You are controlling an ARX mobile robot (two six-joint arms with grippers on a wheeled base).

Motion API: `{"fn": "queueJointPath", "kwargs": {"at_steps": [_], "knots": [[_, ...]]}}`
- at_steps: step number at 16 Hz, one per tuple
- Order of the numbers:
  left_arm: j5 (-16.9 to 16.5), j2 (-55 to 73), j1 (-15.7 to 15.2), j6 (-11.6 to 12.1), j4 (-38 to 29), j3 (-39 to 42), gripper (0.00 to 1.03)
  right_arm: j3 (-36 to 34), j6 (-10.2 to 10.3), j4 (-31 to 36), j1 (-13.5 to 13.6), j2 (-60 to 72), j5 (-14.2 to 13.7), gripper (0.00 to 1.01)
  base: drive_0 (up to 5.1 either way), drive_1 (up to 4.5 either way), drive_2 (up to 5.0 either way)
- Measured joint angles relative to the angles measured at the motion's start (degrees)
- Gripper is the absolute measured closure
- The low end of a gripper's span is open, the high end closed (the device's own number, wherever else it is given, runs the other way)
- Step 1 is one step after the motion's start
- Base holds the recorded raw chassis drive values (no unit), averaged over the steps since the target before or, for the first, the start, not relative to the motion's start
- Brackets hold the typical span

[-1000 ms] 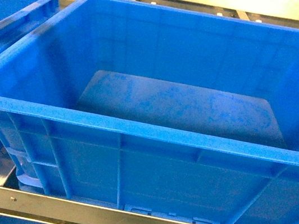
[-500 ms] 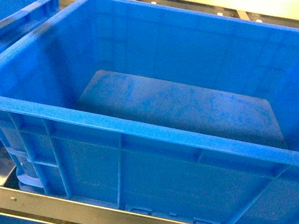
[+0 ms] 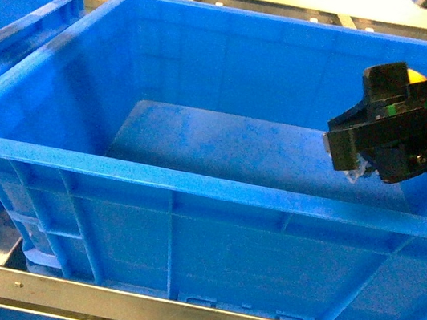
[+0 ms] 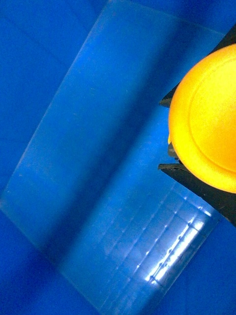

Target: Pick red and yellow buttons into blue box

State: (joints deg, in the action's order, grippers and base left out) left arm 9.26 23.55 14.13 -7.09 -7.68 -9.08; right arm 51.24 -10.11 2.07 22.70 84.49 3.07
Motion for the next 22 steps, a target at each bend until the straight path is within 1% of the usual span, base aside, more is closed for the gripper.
{"fn": "queueJointPath", "kwargs": {"at_steps": [2,4,5,6,7,9,10,11,13,14,15,16,17,18,19,20,21,22], "knots": [[0.00,0.00,0.00,0.00,0.00,0.00,0.71,1.97,-0.76,-1.01,0.28,3.45,0.02,0.73,0.0,0.00,0.0],[0.00,0.00,0.00,0.00,-0.02,0.00,0.71,3.52,-1.57,-2.05,-0.28,5.64,-0.04,0.73,0.0,0.00,0.0],[-0.02,0.00,0.00,0.00,0.02,0.00,0.71,4.20,-1.84,-2.60,-0.85,6.19,1.01,0.73,0.0,0.00,0.0],[-0.02,0.00,0.00,0.00,0.02,0.00,0.71,4.22,-2.16,-2.21,-1.40,6.32,0.59,0.64,0.0,0.00,0.0],[0.00,0.00,0.00,0.00,0.00,0.00,0.71,4.31,-2.29,-2.27,-1.81,6.38,0.83,0.55,0.0,0.00,0.0],[0.00,0.00,0.00,0.00,-0.02,0.00,0.71,4.59,-2.43,-1.20,-2.69,6.67,0.90,0.28,0.0,0.00,0.0],[0.00,0.02,0.00,0.00,0.04,0.00,0.71,4.63,-1.92,-0.61,-3.32,6.62,1.88,0.15,0.0,0.00,0.0],[-0.02,0.00,0.00,0.00,0.00,0.00,0.71,4.17,-0.85,1.86,-4.42,6.34,1.99,0.01,0.0,0.00,0.0],[-0.02,0.00,0.00,0.00,0.02,0.00,0.71,1.95,1.90,6.51,-8.26,3.30,1.73,0.04,0.0,0.00,0.0],[0.00,0.00,0.00,0.00,0.00,0.00,0.71,-0.09,2.99,8.24,-11.30,0.00,1.57,0.03,0.0,0.00,0.0],[-0.02,0.00,0.00,0.00,0.00,0.00,0.71,-2.64,3.02,11.08,-14.25,-3.56,1.36,0.03,0.0,0.00,0.0],[0.00,0.00,0.00,0.00,0.00,0.00,0.71,-5.75,3.21,14.14,-17.68,-7.50,2.69,0.03,0.0,0.00,0.0],[-0.02,0.00,0.00,0.00,0.02,0.00,0.71,-7.87,3.26,16.13,-19.98,-10.12,4.42,0.03,0.0,0.00,0.0],[0.00,0.00,0.00,0.00,0.00,0.00,0.71,-11.47,4.26,18.56,-23.30,-14.97,5.68,0.03,0.0,0.00,0.0],[0.00,0.00,0.00,0.00,0.00,0.00,0.71,-13.92,5.31,20.92,-25.09,-17.99,6.10,0.03,0.0,0.00,0.0],[-0.02,0.00,0.00,0.00,0.02,0.00,0.71,-16.37,6.73,22.53,-27.15,-21.33,7.28,0.03,0.0,0.00,0.0],[0.00,0.00,0.00,0.00,0.00,0.00,0.71,-19.47,7.87,25.51,-29.46,-24.81,6.95,0.03,0.0,0.00,0.0],[0.00,0.00,0.00,0.00,0.00,0.00,0.71,-23.47,9.68,26.40,-32.70,-29.88,7.41,0.03,0.0,0.00,0.0]]}}
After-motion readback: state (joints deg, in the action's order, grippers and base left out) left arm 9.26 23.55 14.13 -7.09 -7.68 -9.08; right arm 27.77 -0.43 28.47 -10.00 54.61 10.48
